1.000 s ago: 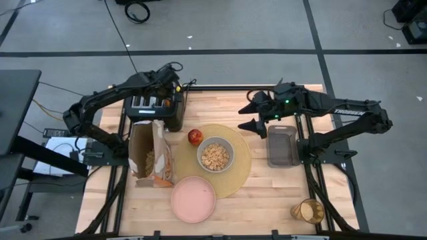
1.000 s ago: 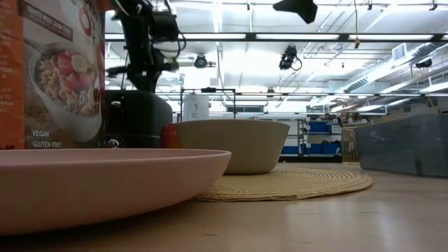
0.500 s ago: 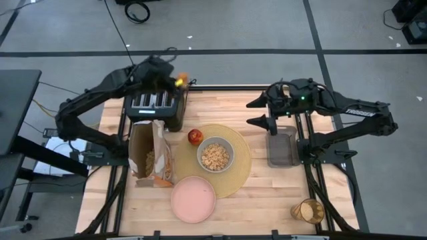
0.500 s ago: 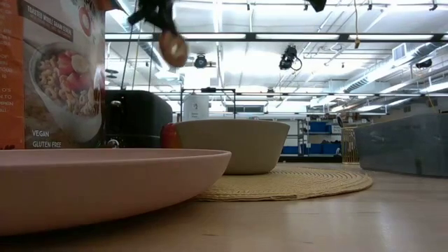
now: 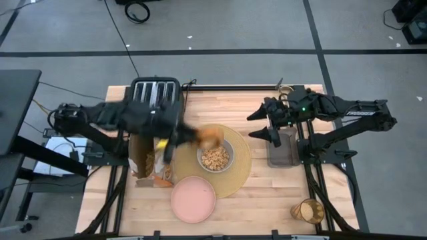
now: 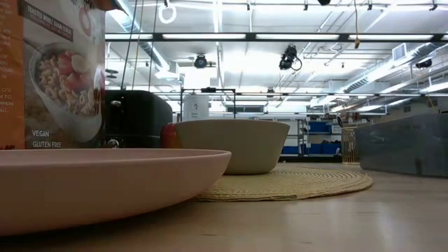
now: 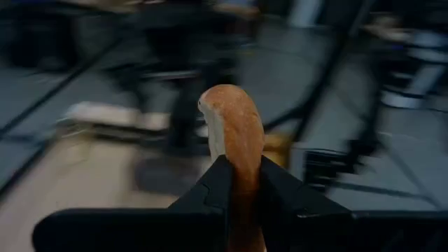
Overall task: Arrange a breakfast setting
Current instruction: Put the toasted bagel on the light orange plate
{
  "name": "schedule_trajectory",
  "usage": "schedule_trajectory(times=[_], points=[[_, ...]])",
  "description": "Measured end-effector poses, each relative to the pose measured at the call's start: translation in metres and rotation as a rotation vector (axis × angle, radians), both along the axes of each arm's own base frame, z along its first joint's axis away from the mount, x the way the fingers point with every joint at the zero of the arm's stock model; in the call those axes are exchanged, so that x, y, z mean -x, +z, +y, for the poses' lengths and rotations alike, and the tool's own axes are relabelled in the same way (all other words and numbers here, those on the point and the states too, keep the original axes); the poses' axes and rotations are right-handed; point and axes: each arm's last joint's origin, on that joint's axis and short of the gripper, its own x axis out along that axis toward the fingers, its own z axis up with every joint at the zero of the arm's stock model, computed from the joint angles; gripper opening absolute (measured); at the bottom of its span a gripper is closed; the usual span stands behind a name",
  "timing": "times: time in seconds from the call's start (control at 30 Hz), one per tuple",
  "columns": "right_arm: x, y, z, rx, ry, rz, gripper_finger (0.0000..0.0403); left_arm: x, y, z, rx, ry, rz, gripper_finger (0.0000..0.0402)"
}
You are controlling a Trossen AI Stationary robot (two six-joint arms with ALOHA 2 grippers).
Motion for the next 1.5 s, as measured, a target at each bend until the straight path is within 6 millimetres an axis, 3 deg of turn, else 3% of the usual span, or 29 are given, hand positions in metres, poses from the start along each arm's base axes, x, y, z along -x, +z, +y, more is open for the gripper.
schedule_trajectory(times=[0.17, 0.37, 0.67, 0.87, 1.0, 1.3, 1.5], points=[[0.001, 0.0, 0.018, -0.13, -0.053, 0.01, 0.0345, 0.018, 0.006, -0.059, -0.018, -0.189, -0.069, 0.005], [-0.006, -0.004, 0.038, -0.212, -0.183, 0.014, 0.0345, 0.058, 0.01, -0.121, -0.035, -0.304, -0.128, 0.0049], [-0.035, -0.033, 0.067, -0.357, -0.348, 0.112, 0.0345, 0.096, -0.027, -0.21, -0.153, -0.369, -0.038, 0.0048], [-0.058, -0.061, 0.092, -0.435, -0.376, 0.21, 0.0345, 0.117, -0.08, -0.26, -0.313, -0.409, 0.129, 0.0048], [-0.069, -0.068, 0.107, -0.435, -0.407, 0.152, 0.0345, 0.12, -0.12, -0.279, -0.388, -0.371, 0.271, 0.0048], [-0.081, -0.076, 0.12, -0.455, -0.416, 0.101, 0.0345, 0.082, -0.206, -0.303, -0.629, -0.239, 0.462, 0.0048], [-0.076, -0.072, 0.127, -0.482, -0.384, 0.091, 0.0345, 0.073, -0.241, -0.312, -0.725, -0.205, 0.506, 0.0048]])
